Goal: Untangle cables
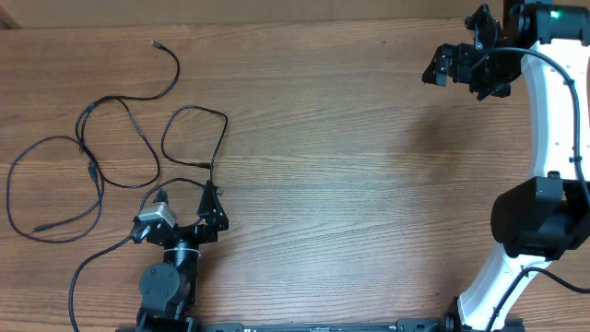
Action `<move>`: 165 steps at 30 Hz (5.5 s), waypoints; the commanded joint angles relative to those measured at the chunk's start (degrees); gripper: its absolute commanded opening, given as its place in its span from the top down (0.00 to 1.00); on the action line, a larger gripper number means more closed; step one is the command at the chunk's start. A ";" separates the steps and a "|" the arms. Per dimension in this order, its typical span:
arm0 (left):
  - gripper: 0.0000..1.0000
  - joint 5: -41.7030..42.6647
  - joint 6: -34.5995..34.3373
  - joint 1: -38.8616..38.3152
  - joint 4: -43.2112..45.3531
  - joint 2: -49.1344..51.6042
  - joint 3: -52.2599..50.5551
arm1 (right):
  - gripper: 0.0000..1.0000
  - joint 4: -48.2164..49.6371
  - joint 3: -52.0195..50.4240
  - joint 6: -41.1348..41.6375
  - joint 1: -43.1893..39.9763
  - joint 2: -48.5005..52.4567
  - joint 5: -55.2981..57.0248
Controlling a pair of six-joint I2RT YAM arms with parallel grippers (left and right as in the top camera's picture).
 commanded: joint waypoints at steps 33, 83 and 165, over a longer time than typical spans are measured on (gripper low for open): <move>0.00 7.41 16.87 2.49 -11.58 -9.84 -0.17 | 0.00 0.28 -0.04 -0.04 0.15 0.04 -0.46; 0.00 7.41 16.87 2.49 -11.58 -9.84 -0.17 | 0.00 0.31 -0.04 -0.04 0.15 0.17 -0.46; 0.00 7.41 16.87 2.49 -11.58 -9.84 -0.17 | 0.00 103.45 -90.16 3.04 12.13 -74.01 2.27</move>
